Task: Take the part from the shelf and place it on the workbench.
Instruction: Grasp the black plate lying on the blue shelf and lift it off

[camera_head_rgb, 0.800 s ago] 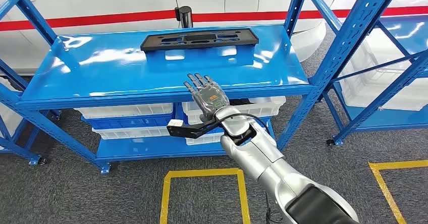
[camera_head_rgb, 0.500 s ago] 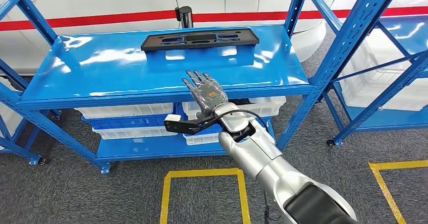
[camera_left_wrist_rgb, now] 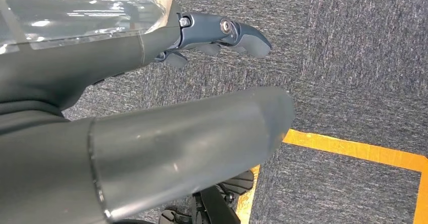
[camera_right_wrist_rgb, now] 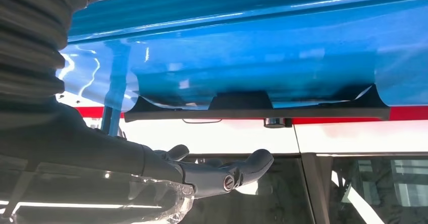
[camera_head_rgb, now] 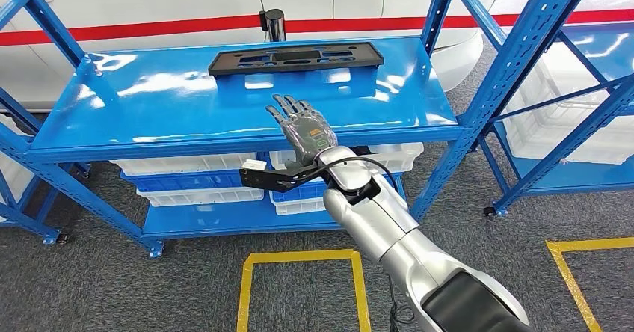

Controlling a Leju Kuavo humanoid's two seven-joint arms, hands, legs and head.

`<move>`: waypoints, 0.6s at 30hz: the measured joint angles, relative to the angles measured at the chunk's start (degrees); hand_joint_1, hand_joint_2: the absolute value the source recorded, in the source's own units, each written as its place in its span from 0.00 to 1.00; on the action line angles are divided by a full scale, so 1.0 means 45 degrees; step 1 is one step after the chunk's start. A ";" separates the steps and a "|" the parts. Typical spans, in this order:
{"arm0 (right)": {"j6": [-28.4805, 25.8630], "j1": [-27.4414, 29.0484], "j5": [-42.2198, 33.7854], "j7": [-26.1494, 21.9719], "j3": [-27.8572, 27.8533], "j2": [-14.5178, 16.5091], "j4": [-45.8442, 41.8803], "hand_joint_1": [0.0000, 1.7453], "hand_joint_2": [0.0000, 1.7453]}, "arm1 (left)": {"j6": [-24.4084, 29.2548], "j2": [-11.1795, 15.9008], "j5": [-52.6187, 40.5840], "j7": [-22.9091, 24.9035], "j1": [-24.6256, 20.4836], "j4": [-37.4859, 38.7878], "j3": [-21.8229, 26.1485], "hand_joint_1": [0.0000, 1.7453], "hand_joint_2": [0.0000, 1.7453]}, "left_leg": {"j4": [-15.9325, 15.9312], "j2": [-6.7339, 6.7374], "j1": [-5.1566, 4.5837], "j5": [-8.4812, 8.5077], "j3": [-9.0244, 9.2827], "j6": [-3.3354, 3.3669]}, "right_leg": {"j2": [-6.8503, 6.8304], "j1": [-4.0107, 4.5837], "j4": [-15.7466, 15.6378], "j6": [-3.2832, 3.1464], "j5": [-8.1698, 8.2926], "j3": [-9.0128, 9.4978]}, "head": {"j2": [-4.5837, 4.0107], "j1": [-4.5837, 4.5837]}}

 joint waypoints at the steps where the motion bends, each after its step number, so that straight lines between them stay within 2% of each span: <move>1: 0.0006 -0.0001 -0.0012 0.0000 0.0005 -0.0006 0.0000 0.00 1.00 | 0.0002 -0.0001 -0.0023 0.0000 0.0000 0.0000 0.0001 0.00 0.00 | 0.0000 0.0000 0.0000 0.0000 0.0000 0.0000 | 0.0000 0.0000 0.0000 0.0000 0.0000 0.0001 | 0.0000 0.0000; 18: -0.0635 -0.0089 0.0063 0.0002 0.0544 0.0061 0.0395 0.00 1.00 | 0.0152 -0.0001 -0.0215 -0.0090 0.0002 0.0000 0.0103 0.00 0.00 | 0.0000 -0.0003 0.0000 0.0000 -0.0001 -0.0001 | -0.0001 0.0000 0.0001 0.0000 0.0000 0.0003 | 0.0000 0.0000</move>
